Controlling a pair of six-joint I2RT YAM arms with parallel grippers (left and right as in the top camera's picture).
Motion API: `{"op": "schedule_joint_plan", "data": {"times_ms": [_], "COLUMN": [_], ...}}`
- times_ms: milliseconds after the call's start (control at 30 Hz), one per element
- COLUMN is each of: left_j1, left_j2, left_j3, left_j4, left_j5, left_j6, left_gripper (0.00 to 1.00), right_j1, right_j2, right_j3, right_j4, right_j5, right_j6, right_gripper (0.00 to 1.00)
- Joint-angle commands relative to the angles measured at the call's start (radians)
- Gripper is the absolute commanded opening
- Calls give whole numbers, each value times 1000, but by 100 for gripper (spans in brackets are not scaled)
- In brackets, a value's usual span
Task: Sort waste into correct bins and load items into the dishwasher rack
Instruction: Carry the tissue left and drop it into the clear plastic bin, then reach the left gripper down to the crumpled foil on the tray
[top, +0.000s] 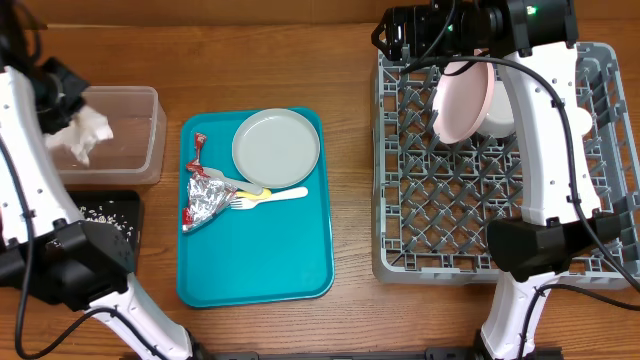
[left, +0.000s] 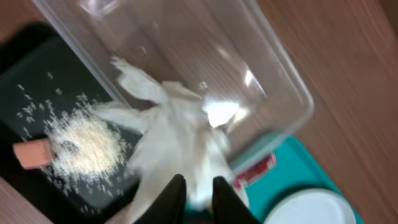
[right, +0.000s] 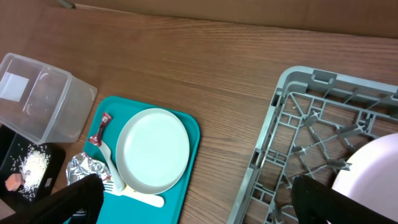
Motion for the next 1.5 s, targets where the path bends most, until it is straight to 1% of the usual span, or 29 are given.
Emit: {"op": "schedule_joint_plan", "data": {"times_ms": [0, 67, 100, 133, 167, 200, 233, 400, 433, 500, 600, 667, 700, 733, 767, 867, 900, 967, 1000, 1100, 1133, 1167, 1300, 1367, 1433, 1467], "left_j1": [51, 69, 75, 79, 80, 80, 80, 80, 78, 69, 42, 10, -7, -34, -55, -136, -201, -260, -291, -361, -376, -387, -418, -420, -417, -417], "left_j2": [7, 7, 7, 7, 7, 7, 7, 7, 7, 7, 7, 7, 7, 7, 7, 7, 7, 7, 7, 7, 7, 7, 7, 7, 7, 7], "left_j3": [-10, -10, -10, -10, -10, -10, -10, -9, -9, -9, -9, -9, -9, -9, -9, -9, -9, -9, -9, -9, -10, -11, -42, -131, -196, -231], "left_j4": [68, 105, 117, 122, 122, 115, 109, 39, 31, 18, -7, -32, -39, -45, -48, -69, -85, -101, -113, -159, -169, -176, -176, -173, -167, -158], "left_j5": [-87, -86, -86, -86, -80, -63, -48, 107, 144, 219, 296, 291, 287, 283, 284, 271, 251, 197, 145, -9, -39, -57, -43, -47, -46, -45], "left_j6": [11, 25, 27, 27, 27, 27, 28, 41, 57, 95, 140, 145, 158, 178, 192, 192, 192, 187, 158, -26, -84, -137, -321, -462, -515, -528], "left_gripper": [20, 22, 27, 40, 65, 97, 100, 100, 96, 86, 79, 70, 64, 61, 59, 58, 59, 56, 55, 57, 57, 62, 72, 76, 80, 80], "right_j1": [-2, -2, -2, -2, -2, -2, -2, -2, -2, -2, -2, -2, -2, -2, -2, -2, -2, -2, -2, -2, -2, -2, -2, -2, -2, -2], "right_j2": [-16, -16, -16, -16, -16, -16, -16, -16, -16, -16, -16, -16, -16, -16, -16, -16, -16, -16, -16, -16, -16, -16, -16, -16, -16, -16], "right_j3": [-1, -1, -1, -1, -1, -1, -1, -1, -1, -1, -1, -1, -1, -1, -1, -1, -1, -1, -1, -1, -1, -1, -1, -1, -1, -1], "right_j4": [4, 4, 4, 4, 4, 4, 4, 4, 4, 4, 4, 4, 4, 4, 4, 4, 4, 4, 4, 4, 4, 4, 4, 4, 4, 4], "right_j5": [8, 8, 8, 8, 8, 8, 8, 8, 8, 8, 8, 8, 8, 8, 8, 8, 8, 8, 8, 8, 8, 8, 8, 8, 8, 8], "right_j6": [-5, -5, -5, -5, -5, -5, -5, -5, -5, -5, -5, -5, -5, -5, -5, -5, -5, -5, -5, -5, -5, -5, -5, -5, -5, -5], "right_gripper": [100, 100, 100, 100, 100, 100, 100, 100, 100, 100, 100, 100, 100, 100, 100, 100, 100, 100, 100, 100, 100, 100, 100, 100, 100, 100]}}
